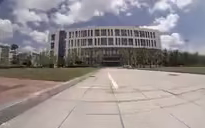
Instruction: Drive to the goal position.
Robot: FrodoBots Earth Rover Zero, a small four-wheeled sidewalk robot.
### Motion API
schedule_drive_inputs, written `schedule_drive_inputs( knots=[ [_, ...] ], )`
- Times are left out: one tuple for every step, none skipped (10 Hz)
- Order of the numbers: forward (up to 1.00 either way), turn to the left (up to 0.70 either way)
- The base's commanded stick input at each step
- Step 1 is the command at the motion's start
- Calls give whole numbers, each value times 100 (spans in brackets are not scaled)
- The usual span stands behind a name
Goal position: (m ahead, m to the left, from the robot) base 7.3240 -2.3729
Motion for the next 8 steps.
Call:
schedule_drive_inputs(
  knots=[
    [70, 0],
    [70, 0],
    [70, 0],
    [70, 0],
    [70, 0],
    [70, 0],
    [70, 0],
    [70, 0]
  ],
)
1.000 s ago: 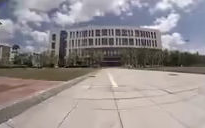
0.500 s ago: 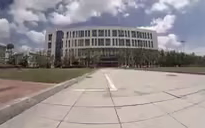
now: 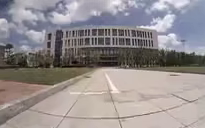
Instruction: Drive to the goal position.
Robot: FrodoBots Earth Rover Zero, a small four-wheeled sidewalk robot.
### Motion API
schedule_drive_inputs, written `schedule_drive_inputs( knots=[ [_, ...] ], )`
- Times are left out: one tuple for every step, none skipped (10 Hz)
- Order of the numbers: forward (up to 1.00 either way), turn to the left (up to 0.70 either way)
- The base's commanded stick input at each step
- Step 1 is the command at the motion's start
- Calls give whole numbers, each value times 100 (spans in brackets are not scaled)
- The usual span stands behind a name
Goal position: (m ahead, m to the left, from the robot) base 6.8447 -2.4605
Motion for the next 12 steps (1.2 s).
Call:
schedule_drive_inputs(
  knots=[
    [70, 0],
    [70, 0],
    [70, 0],
    [70, 0],
    [70, 1],
    [70, 0],
    [70, 0],
    [70, 0],
    [70, 0],
    [70, 0],
    [70, 0],
    [70, 0]
  ],
)
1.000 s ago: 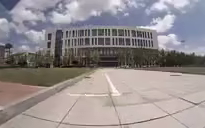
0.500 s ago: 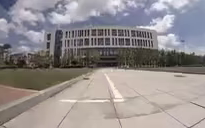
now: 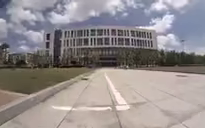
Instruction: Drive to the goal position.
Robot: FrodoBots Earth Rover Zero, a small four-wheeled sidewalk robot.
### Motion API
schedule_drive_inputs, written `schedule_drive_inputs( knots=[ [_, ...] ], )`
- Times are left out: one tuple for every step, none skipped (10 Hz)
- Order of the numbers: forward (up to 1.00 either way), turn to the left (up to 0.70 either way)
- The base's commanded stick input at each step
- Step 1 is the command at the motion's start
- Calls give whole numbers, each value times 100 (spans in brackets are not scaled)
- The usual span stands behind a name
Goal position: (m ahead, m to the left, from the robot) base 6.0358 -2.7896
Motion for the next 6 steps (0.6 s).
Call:
schedule_drive_inputs(
  knots=[
    [70, 0],
    [70, 0],
    [70, 0],
    [70, 0],
    [70, 0],
    [70, 0]
  ],
)
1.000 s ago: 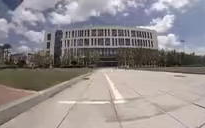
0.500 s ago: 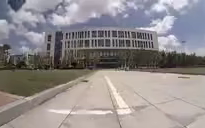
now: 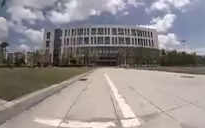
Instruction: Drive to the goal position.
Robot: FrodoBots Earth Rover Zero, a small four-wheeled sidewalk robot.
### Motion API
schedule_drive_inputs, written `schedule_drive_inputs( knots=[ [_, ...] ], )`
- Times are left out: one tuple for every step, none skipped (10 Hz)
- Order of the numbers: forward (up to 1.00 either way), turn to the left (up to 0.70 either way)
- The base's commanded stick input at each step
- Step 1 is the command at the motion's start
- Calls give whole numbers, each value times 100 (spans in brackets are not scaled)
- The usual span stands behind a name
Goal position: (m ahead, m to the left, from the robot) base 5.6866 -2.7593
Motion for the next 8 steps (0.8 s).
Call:
schedule_drive_inputs(
  knots=[
    [70, 0],
    [70, 0],
    [70, 0],
    [70, 0],
    [70, 0],
    [70, 0],
    [70, 0],
    [70, 0]
  ],
)
